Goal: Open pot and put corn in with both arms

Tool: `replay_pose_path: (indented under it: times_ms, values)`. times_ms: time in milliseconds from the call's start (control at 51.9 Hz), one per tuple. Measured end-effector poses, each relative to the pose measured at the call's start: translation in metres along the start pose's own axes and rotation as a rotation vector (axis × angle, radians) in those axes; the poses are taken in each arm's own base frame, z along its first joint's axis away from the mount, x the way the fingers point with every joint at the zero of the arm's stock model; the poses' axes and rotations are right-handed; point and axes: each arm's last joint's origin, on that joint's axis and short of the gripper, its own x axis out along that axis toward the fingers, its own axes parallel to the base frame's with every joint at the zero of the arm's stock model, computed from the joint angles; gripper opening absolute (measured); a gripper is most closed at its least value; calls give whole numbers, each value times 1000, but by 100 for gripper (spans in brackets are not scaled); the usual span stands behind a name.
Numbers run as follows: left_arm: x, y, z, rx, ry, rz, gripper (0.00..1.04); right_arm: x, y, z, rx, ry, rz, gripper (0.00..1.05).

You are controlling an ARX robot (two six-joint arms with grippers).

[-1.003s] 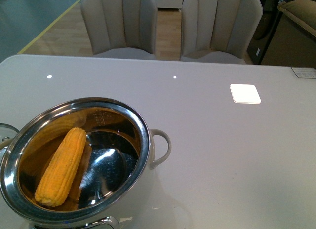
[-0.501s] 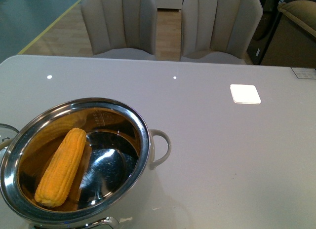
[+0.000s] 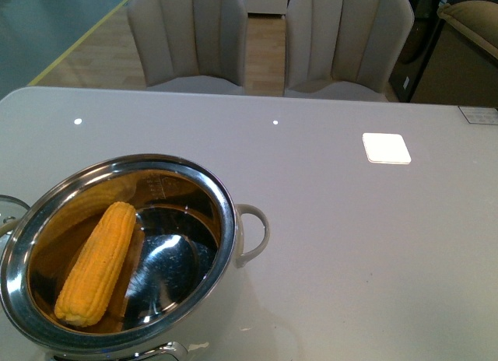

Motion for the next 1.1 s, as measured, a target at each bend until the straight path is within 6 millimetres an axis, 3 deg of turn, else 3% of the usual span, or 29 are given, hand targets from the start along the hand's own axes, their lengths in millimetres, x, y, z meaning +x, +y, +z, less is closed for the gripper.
replay_pose_path:
  times_ms: [116, 424, 598, 945, 1099]
  values:
    - [0, 0, 0, 0, 0, 0, 98, -9, 0, -3, 0, 11, 2, 2]
    - [0, 0, 0, 0, 0, 0, 98, -10, 0, -2, -1, 3, 2, 3]
    - [0, 0, 0, 0, 0, 0, 98, -10, 0, -2, -2, 3, 2, 39]
    - [0, 0, 0, 0, 0, 0, 98, -10, 0, -2, -2, 3, 2, 94]
    - [0, 0, 0, 0, 0, 0, 98, -10, 0, -2, -2, 3, 2, 96]
